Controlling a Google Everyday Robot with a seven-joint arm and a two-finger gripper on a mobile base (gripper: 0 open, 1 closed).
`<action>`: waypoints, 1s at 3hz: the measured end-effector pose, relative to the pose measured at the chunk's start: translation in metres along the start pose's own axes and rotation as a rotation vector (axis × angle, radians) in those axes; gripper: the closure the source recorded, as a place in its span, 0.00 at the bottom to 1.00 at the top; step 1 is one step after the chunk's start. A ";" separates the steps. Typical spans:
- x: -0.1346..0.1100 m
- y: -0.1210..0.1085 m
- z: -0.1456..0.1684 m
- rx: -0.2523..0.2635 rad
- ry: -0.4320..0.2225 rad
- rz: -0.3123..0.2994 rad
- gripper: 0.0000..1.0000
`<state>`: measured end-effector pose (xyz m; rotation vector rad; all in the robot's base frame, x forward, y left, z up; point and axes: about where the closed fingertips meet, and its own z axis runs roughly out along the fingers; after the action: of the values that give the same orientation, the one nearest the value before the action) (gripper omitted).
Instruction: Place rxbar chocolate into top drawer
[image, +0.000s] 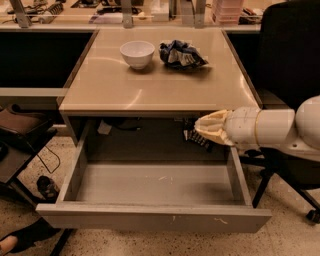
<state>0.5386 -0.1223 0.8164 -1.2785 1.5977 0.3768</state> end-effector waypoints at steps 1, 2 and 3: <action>0.061 0.029 0.025 0.047 0.060 0.003 1.00; 0.113 0.045 0.044 0.083 0.114 -0.001 1.00; 0.153 0.053 0.055 0.099 0.160 -0.002 1.00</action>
Offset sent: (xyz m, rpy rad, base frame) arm -0.0109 -0.0265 -0.1966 -0.1486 -0.0036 -0.1704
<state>0.5319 -0.1446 0.6468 -1.2602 1.7273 0.1952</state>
